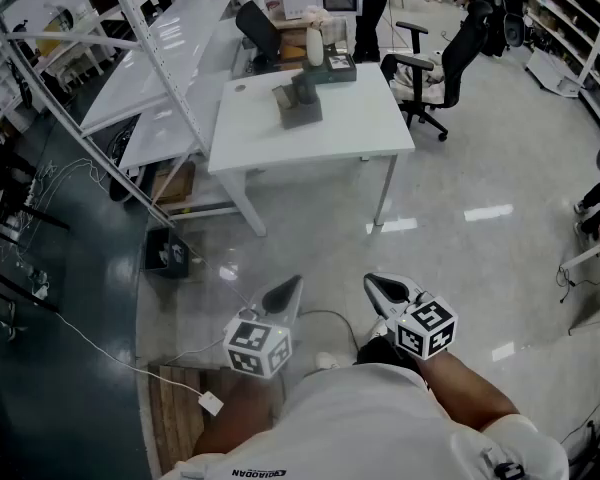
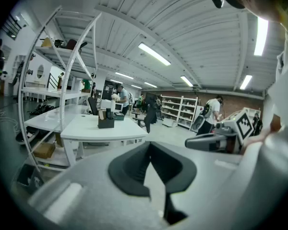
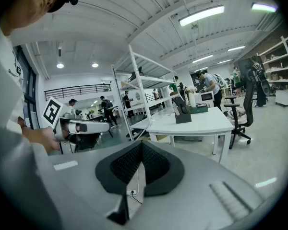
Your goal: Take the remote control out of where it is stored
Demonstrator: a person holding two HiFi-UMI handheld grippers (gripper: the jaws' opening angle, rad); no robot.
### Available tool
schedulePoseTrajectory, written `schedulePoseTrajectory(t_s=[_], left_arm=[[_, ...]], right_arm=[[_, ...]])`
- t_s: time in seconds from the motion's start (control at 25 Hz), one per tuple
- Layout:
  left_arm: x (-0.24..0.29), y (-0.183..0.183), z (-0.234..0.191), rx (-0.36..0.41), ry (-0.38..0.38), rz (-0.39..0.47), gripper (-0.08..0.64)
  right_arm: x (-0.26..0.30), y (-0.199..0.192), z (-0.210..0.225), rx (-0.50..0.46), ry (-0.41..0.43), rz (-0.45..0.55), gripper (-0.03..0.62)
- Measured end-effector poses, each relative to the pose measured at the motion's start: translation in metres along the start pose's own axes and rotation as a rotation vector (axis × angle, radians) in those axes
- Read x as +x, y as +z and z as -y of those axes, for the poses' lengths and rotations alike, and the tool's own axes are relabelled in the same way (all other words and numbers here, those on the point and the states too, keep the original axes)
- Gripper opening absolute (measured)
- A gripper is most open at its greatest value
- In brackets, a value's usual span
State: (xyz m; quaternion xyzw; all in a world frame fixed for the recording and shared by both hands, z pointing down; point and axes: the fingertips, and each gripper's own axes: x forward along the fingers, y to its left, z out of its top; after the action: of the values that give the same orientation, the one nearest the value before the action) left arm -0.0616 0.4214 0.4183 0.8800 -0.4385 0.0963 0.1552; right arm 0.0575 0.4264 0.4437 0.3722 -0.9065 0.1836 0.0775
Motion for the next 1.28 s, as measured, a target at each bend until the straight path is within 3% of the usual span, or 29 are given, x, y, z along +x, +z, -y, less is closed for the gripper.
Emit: schedulePoseTrajectory(t_s=[0.4, 0.68, 1.28], left_arm=[[0.0, -0.002, 0.0, 0.005, -0.005, 0.001, 0.003], [-0.001, -0.002, -0.004, -0.016, -0.014, -0.002, 0.003], [-0.007, -0.006, -0.021, -0.032, -0.003, -0.011, 0.003]], right_arm=[[-0.002, 0.001, 0.002, -0.009, -0.012, 0.006, 0.005], [0.0, 0.011, -0.002, 0.043, -0.004, 0.055, 0.006], [0.018, 0.011, -0.009, 0.021, -0.002, 0.02, 0.006]])
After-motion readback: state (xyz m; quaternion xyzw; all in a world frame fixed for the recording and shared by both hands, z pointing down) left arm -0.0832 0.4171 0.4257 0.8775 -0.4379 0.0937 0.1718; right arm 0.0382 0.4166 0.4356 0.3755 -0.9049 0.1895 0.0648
